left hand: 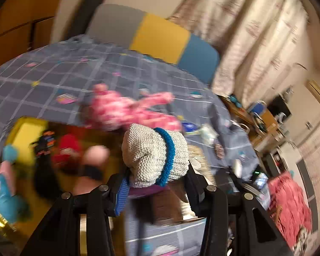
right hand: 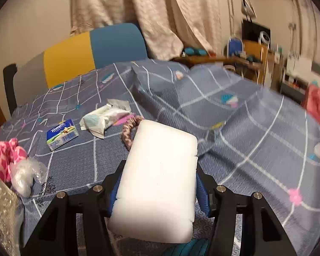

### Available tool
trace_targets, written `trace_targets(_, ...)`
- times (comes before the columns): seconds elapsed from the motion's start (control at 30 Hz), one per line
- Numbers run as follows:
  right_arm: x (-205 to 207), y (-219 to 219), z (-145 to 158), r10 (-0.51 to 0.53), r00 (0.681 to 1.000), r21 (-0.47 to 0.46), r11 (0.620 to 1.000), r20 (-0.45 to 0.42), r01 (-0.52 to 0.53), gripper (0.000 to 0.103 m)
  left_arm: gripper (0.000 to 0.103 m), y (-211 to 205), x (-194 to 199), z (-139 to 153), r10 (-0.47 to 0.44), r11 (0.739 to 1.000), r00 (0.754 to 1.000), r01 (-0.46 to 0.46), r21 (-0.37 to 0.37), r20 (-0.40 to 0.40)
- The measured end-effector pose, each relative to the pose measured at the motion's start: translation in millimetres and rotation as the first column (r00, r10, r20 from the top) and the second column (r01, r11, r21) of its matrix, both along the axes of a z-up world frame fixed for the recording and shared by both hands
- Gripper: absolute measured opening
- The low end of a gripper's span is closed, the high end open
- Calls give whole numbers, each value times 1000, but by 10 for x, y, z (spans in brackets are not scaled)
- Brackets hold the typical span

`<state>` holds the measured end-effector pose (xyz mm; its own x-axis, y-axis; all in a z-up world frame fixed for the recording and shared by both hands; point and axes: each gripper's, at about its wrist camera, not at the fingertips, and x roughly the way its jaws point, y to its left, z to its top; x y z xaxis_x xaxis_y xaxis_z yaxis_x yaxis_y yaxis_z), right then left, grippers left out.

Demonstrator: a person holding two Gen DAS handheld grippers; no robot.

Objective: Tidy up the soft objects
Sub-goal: 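Carry the glove with the left and the foam block with the right toward the tray, then open the left gripper to drop the glove in the tray while the right holds the block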

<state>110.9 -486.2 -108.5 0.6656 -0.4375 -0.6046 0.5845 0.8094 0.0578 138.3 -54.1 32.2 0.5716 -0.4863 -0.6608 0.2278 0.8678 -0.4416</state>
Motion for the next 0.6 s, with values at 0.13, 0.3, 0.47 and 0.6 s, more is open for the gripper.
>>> trace_targets(0.13,7,100,100,19,999,-61,998,-29,-21,58,47,477,16,-263,91,996,994,-90,28,-65)
trace_targets(0.3,-149,276,357,53,999,-85,995,7,-52,58,47,938,-18,-663,184,983,969,-181,35,-164)
trace_targets(0.47,-338,577,747,107,990,-74,992,94,-101,58,48,1173,-18,-1002,239,971,944,-236,42,-229)
trace_targets(0.6,-469,940,1073,185,967,-70,982,178,-175,58,52,1245,-33,-1131,249,968,933,-248,38,-259)
